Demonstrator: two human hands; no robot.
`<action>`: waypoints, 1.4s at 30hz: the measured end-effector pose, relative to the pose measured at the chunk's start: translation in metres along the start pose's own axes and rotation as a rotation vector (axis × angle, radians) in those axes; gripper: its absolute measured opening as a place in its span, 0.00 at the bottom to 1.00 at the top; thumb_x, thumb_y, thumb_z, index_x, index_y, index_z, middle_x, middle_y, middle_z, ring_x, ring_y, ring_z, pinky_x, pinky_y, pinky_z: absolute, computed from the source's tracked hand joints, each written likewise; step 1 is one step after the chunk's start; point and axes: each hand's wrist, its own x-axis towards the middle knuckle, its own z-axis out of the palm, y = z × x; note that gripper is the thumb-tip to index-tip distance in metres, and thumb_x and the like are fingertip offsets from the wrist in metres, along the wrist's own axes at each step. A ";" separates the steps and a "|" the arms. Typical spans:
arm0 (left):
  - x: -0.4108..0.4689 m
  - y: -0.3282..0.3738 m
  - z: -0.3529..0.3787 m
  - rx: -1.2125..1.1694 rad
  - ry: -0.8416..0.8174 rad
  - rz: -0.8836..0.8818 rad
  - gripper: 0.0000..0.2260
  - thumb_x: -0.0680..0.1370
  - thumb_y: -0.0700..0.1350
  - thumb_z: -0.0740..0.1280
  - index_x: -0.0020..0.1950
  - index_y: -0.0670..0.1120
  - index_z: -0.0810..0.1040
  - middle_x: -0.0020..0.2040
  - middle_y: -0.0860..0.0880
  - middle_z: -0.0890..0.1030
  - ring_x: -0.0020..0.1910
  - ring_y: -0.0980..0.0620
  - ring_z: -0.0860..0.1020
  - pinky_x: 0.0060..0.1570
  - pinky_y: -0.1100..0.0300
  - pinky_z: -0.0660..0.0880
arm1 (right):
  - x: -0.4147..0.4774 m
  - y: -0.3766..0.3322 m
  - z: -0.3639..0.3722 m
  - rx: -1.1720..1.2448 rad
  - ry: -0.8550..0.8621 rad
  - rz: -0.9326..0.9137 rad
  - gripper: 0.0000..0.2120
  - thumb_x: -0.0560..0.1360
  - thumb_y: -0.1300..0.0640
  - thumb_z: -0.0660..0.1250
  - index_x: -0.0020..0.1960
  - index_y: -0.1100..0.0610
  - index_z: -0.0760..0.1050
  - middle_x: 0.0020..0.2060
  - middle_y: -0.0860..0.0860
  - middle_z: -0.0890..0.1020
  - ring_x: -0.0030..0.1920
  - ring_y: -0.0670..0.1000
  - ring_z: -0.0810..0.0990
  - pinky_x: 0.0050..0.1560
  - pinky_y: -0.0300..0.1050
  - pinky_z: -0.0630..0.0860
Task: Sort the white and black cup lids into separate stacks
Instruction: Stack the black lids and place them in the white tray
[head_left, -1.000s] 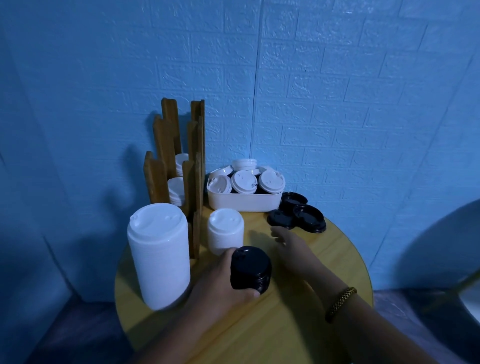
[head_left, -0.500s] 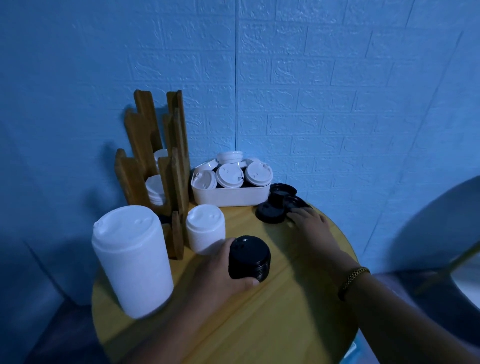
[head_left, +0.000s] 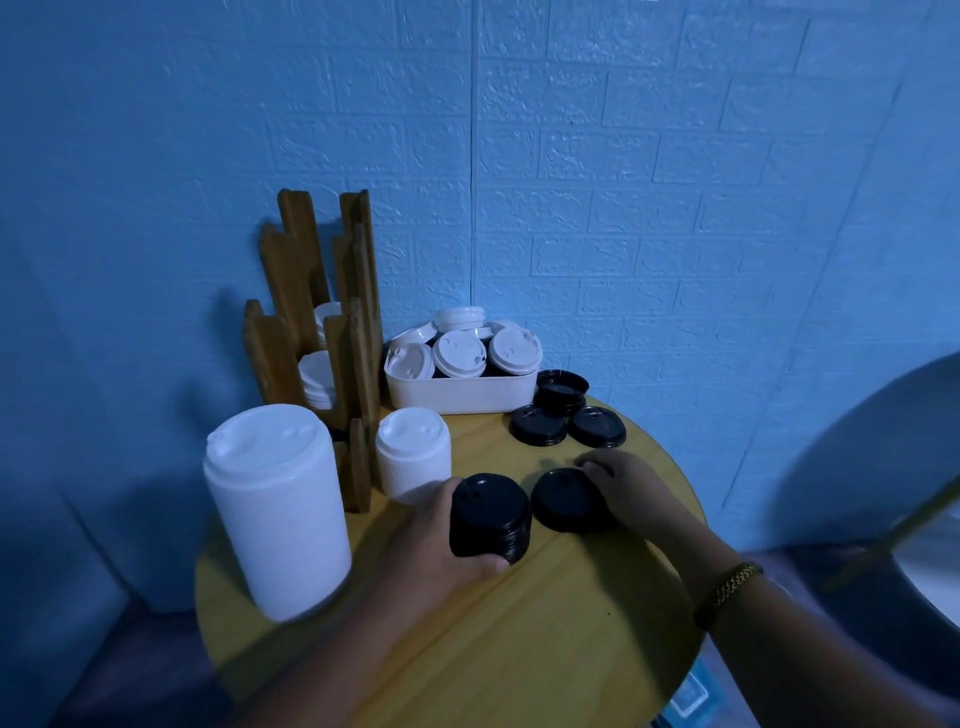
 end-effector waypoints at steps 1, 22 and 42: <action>-0.001 0.001 0.000 0.007 0.007 0.003 0.43 0.68 0.60 0.80 0.78 0.58 0.60 0.71 0.60 0.69 0.69 0.59 0.68 0.64 0.60 0.68 | -0.002 -0.001 0.001 -0.046 0.050 -0.019 0.14 0.83 0.54 0.59 0.63 0.55 0.78 0.60 0.53 0.79 0.52 0.47 0.74 0.51 0.42 0.74; -0.004 0.004 -0.003 0.035 0.024 -0.002 0.45 0.67 0.63 0.79 0.77 0.59 0.58 0.74 0.58 0.68 0.71 0.56 0.68 0.67 0.54 0.71 | -0.006 -0.004 0.024 -0.035 -0.043 -0.048 0.43 0.71 0.43 0.75 0.78 0.48 0.57 0.72 0.49 0.68 0.70 0.50 0.69 0.70 0.50 0.69; -0.007 0.014 -0.010 0.016 -0.039 -0.043 0.49 0.68 0.59 0.80 0.80 0.56 0.54 0.75 0.55 0.67 0.72 0.54 0.68 0.65 0.57 0.72 | -0.024 -0.074 0.015 0.043 -0.550 -0.344 0.36 0.72 0.57 0.75 0.75 0.44 0.62 0.64 0.39 0.71 0.62 0.38 0.72 0.58 0.32 0.74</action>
